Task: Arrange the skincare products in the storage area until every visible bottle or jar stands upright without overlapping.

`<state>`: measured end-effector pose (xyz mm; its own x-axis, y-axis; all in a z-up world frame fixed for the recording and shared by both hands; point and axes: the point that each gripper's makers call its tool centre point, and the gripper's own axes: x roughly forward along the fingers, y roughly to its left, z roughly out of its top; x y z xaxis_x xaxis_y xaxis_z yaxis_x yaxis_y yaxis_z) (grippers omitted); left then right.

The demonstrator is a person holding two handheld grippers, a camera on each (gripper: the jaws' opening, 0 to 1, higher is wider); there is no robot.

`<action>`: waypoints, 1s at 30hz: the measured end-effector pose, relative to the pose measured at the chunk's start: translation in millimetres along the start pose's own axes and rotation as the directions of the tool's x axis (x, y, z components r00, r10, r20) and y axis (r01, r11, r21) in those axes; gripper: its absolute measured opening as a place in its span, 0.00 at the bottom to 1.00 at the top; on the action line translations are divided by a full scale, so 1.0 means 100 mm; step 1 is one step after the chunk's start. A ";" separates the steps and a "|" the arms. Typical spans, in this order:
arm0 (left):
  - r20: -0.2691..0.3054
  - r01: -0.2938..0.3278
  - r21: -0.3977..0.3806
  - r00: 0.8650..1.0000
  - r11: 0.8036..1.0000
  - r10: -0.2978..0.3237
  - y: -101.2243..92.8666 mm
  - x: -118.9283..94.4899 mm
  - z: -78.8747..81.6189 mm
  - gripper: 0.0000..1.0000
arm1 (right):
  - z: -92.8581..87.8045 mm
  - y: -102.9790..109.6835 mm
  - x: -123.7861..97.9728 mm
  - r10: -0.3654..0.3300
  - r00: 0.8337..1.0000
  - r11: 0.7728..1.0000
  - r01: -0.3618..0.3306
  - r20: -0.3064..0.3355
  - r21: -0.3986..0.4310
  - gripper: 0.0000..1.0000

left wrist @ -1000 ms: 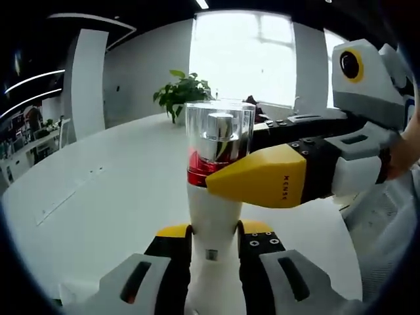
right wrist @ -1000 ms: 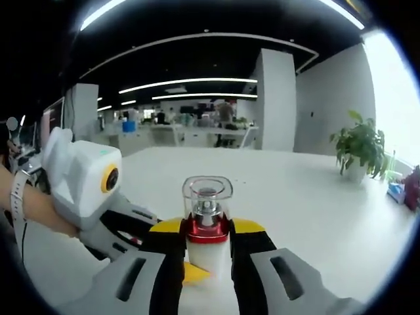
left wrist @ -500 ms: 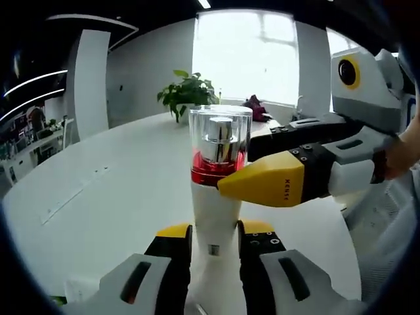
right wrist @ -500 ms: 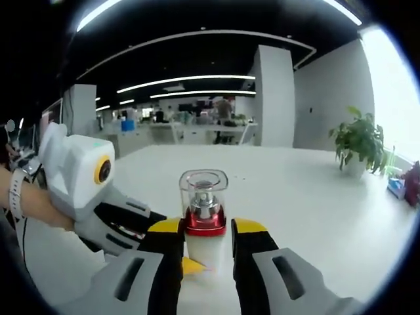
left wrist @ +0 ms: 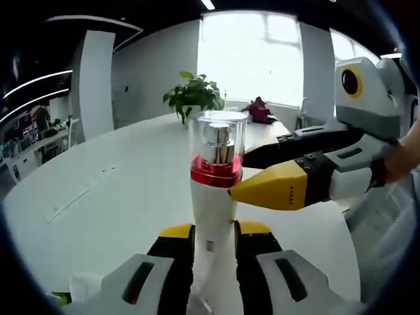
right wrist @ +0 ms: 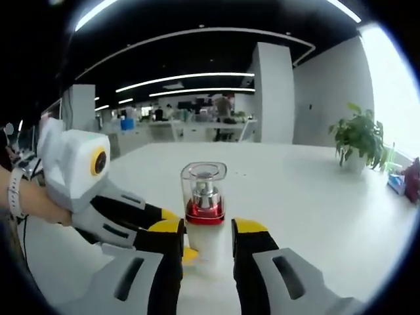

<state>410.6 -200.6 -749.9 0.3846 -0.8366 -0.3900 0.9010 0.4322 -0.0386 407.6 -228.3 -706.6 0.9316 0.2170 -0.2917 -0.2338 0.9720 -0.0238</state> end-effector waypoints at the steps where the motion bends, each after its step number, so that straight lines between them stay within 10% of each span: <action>1: 0.002 -0.002 -0.007 1.000 1.000 0.002 -0.01 -0.02 0.00 0.20 | -0.01 0.00 -0.01 0.005 1.000 1.000 -0.005 -0.004 0.003 0.32; 30: 0.113 -0.231 -0.218 0.959 0.948 0.260 -0.06 -1.09 0.03 0.71 | 0.11 0.29 -0.38 0.266 0.963 0.957 -0.268 -0.034 -0.108 0.93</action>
<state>363.6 -113.3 -704.0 0.6257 -0.7280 -0.2803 0.7214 0.6767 -0.1473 368.5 -207.6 -685.3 0.8260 0.4642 -0.3197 -0.5035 0.8627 -0.0482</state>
